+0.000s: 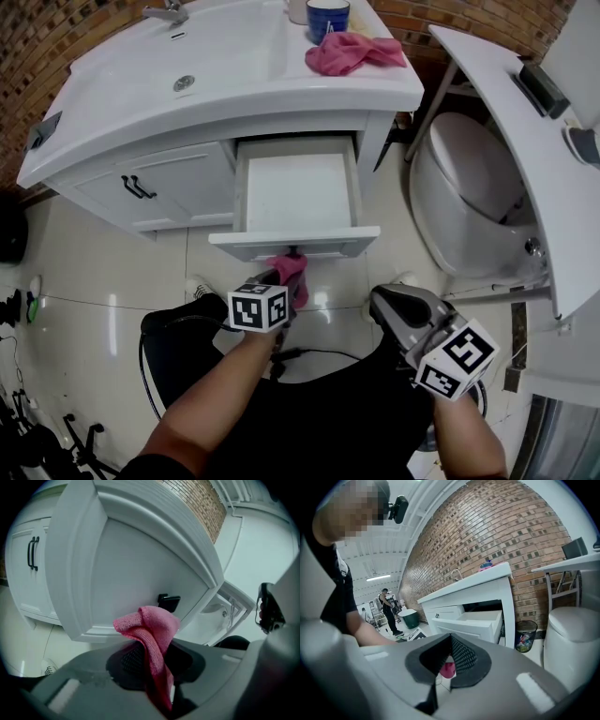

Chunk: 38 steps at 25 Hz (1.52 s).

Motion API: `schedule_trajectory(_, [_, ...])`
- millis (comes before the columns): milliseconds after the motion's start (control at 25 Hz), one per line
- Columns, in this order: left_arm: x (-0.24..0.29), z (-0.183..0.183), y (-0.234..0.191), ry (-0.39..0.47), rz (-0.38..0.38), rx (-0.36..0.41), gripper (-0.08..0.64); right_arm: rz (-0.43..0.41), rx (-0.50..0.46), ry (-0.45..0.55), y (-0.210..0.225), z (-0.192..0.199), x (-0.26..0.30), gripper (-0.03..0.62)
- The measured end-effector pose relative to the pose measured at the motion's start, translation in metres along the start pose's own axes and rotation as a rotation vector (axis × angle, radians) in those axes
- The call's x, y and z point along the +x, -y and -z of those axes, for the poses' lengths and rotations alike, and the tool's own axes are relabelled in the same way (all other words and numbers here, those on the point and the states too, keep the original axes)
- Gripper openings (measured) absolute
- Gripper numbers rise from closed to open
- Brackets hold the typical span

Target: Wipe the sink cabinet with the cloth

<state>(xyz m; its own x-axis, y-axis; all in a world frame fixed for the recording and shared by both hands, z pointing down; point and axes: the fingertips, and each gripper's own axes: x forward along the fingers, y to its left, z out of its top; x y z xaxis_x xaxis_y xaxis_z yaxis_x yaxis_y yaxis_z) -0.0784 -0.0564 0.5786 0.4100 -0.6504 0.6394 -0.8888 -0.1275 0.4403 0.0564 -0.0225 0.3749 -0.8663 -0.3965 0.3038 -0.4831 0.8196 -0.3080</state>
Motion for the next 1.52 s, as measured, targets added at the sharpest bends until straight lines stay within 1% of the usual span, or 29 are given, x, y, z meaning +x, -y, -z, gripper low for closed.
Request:
schedule_trajectory(320, [0.028, 0.005, 0.035, -0.023, 0.071, -0.051, 0.106, 0.014, 0.023, 0.01, 0.003, 0.002, -0.004, 0.006])
schedule_trajectory(600, [0.043, -0.005, 0.062, -0.005, 0.115, -0.047, 0.106, 0.04, 0.041, 0.014, 0.011, 0.004, -0.016, 0.006])
schedule_trajectory(760, [0.049, -0.007, 0.078, 0.004, 0.138, -0.033, 0.106, 0.053, 0.053, 0.02, 0.012, 0.006, -0.025, 0.006])
schedule_trajectory(1040, [0.056, -0.006, 0.109, -0.011, 0.191, 0.025, 0.106, 0.079, 0.059, 0.032, 0.013, 0.006, -0.043, 0.006])
schedule_trajectory(1160, [0.047, -0.01, 0.115, 0.0, 0.202, 0.04, 0.106, 0.087, 0.06, 0.037, 0.012, 0.007, -0.049, 0.006])
schedule_trajectory(1320, [0.011, -0.016, 0.12, 0.039, 0.228, 0.052, 0.106, 0.083, 0.061, 0.05, 0.012, 0.005, -0.046, 0.006])
schedule_trajectory(1440, [-0.027, -0.026, 0.113, 0.102, 0.229, 0.05, 0.106, 0.063, 0.061, 0.069, 0.008, 0.0, -0.037, 0.006])
schedule_trajectory(1520, [-0.056, -0.037, 0.098, 0.159, 0.203, 0.054, 0.106, 0.049, 0.052, 0.077, 0.003, -0.003, -0.031, 0.006])
